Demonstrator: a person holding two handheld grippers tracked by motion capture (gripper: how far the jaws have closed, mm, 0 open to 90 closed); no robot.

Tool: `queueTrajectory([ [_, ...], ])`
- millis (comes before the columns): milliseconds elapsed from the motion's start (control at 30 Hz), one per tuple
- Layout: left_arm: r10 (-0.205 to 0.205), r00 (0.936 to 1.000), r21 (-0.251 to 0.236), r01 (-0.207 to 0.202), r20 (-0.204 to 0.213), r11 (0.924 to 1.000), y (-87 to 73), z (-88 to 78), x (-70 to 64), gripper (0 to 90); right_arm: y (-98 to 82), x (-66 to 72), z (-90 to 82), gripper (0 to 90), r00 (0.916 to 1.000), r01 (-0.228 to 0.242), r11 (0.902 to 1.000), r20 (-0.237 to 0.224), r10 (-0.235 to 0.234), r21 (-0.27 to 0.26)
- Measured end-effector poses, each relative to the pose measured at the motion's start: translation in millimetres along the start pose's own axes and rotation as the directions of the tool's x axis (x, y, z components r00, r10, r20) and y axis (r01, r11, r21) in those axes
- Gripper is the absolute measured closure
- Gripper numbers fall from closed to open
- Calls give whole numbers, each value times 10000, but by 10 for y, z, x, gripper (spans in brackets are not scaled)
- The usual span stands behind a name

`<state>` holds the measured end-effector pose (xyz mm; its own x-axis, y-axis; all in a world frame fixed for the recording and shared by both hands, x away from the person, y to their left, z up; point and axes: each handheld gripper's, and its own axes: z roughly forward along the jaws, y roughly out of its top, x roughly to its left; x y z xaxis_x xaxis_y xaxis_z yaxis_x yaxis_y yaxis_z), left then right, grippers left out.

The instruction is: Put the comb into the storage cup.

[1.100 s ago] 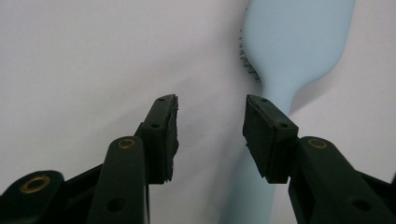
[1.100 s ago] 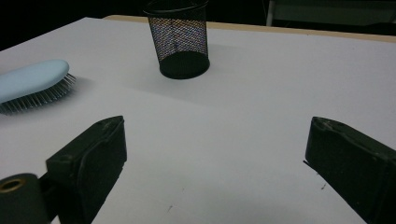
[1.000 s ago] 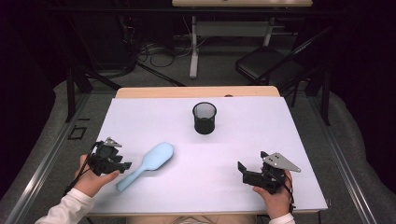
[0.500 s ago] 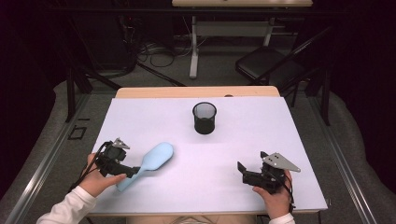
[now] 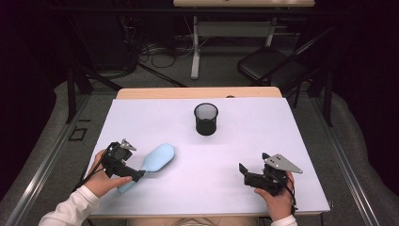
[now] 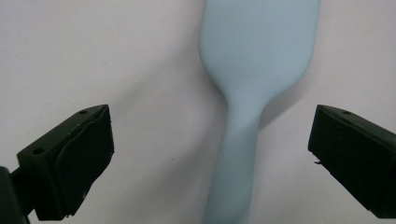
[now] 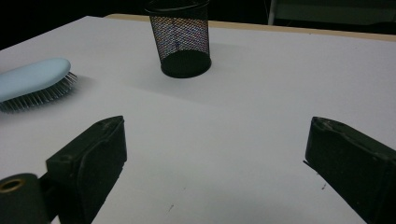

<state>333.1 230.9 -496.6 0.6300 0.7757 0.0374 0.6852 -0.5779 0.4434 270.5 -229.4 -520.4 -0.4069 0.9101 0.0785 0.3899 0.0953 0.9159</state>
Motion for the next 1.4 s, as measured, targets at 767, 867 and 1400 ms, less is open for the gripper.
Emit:
queueTrajectory([
  [767,325,9995,601,-322,-37,9977,106,245,-47,4,0,3,3,52,10000,17,10000,-29,-17,14],
  [867,369,9993,685,-366,-36,9970,117,276,-53,4,1,2,1,52,10000,21,10000,-33,-21,13],
  [1400,734,9970,1374,-762,253,9876,169,420,-114,6,1,4,4,52,10000,48,10000,-60,-48,49],
])
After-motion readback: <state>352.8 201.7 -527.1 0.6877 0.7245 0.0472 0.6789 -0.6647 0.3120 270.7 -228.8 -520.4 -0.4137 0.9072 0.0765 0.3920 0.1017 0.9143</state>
